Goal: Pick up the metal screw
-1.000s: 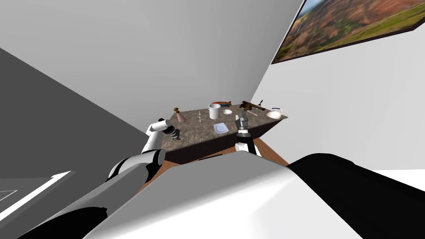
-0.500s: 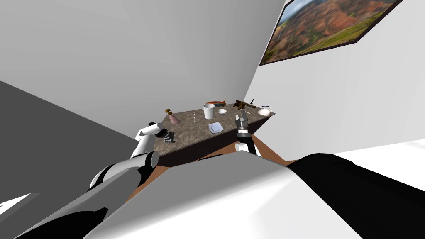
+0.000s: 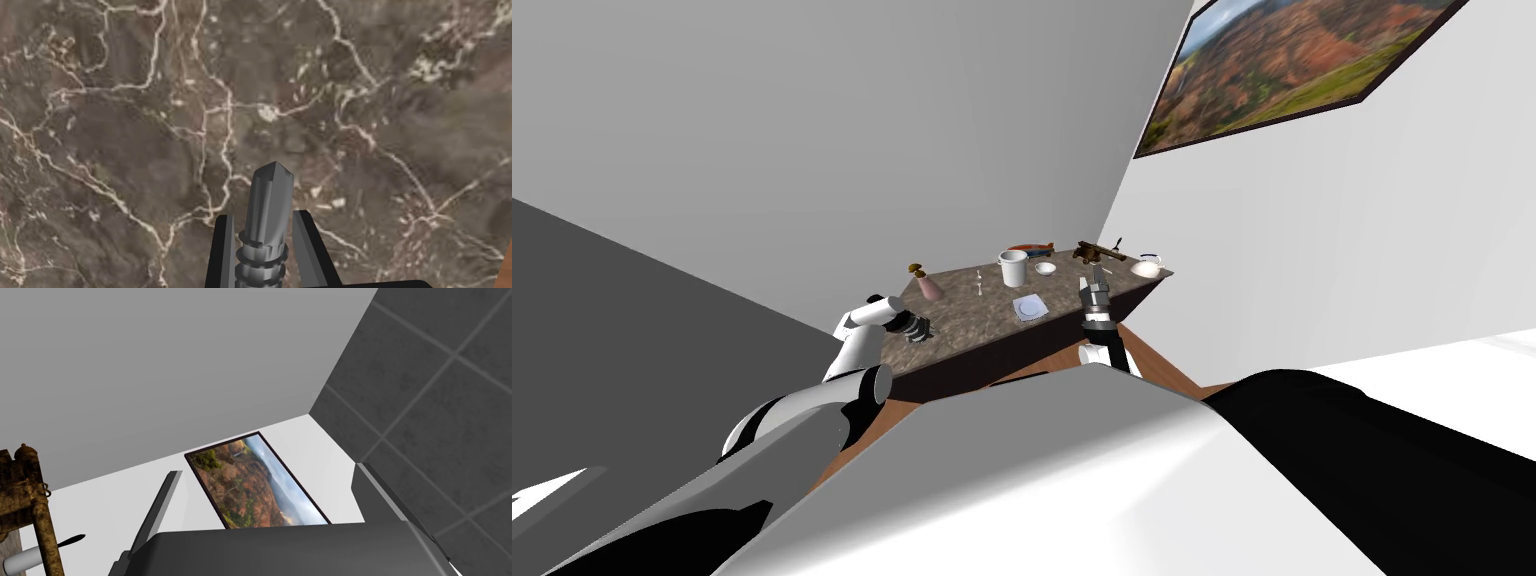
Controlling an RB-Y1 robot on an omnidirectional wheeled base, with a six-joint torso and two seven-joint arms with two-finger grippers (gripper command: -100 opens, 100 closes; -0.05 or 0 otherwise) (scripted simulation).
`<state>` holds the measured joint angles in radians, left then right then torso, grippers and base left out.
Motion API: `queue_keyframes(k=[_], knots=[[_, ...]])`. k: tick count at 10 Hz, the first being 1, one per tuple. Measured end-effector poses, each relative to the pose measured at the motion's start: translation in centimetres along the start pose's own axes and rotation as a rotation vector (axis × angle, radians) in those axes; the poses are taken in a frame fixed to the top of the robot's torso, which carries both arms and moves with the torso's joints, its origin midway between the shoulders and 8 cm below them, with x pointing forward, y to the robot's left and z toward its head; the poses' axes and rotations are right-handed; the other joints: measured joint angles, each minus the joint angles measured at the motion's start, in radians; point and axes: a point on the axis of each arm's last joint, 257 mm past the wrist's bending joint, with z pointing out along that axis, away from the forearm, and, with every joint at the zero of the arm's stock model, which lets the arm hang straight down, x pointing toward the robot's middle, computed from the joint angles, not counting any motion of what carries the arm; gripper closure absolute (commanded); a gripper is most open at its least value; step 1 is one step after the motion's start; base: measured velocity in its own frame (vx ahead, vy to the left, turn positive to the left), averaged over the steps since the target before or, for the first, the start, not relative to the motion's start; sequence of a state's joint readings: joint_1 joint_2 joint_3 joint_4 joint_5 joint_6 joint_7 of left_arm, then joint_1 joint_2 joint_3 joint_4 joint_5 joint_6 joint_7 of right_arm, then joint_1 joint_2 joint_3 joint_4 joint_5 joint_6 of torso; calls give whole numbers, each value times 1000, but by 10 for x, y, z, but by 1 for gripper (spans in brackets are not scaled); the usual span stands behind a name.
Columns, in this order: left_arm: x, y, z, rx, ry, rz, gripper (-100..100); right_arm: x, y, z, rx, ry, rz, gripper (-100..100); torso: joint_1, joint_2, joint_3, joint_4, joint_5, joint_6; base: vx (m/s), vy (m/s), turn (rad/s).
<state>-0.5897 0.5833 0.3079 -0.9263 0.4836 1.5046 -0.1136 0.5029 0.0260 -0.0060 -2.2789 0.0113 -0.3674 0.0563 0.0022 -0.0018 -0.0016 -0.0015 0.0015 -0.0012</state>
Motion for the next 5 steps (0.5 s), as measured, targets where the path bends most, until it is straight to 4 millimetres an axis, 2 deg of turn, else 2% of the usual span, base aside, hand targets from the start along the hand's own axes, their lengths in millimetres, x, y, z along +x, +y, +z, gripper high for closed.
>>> queue_keyframes(k=[1,2,3,4,5], knots=[[0,0,0,-1,0,0,100,0,0,0,0,0,0,0,0,0,0,0,0,0,0,0,0],[0,0,0,-1,0,0,0,0,0,0,0,0,0,0,0,0,0,0,0,0,0,0,0],[0,0,0,-1,0,0,100,0,0,0,0,0,0,0,0,0,0,0,0,0,19,48,305],[15,-5,1,-6,6,19,100,0,0,0,0,0,0,0,3,-1,0,0,0,-2,45,56,146],[22,-4,3,-12,7,28,100,0,0,0,0,0,0,0,4,-2,-1,0,1,-1,22,38,-37]])
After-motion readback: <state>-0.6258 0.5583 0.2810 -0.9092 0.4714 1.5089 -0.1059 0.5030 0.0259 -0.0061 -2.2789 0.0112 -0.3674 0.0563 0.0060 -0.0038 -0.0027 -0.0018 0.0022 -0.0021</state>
